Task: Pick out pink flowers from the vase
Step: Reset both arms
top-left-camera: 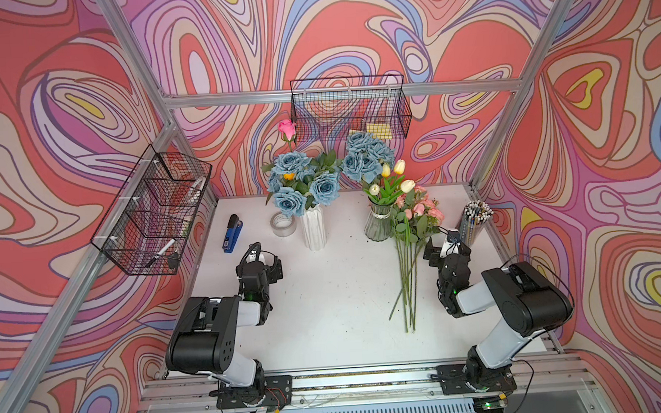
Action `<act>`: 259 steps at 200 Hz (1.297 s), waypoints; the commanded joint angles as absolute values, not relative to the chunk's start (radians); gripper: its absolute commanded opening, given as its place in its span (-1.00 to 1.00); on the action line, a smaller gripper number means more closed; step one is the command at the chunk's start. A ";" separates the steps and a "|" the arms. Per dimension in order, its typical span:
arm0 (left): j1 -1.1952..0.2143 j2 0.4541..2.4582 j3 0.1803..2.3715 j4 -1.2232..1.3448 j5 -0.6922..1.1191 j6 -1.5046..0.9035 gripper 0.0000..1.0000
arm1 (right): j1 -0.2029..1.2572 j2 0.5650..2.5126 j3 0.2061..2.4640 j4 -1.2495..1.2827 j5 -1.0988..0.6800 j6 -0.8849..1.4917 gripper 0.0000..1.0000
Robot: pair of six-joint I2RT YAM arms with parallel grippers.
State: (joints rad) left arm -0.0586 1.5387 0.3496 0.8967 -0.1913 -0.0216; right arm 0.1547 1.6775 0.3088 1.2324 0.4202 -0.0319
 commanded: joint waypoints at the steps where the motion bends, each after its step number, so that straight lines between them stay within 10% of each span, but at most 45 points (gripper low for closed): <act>1: -0.051 1.541 0.376 0.889 -0.153 -0.006 0.99 | 0.147 1.677 0.317 1.255 0.398 -0.037 0.89; 259: -0.051 1.543 0.370 0.907 -0.153 -0.004 0.99 | 0.063 1.716 0.443 1.022 0.288 0.032 0.97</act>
State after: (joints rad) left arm -0.0570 1.5391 0.3603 0.8902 -0.1574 -0.0185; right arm 0.0650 1.7245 0.4465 1.0237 0.2939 0.0208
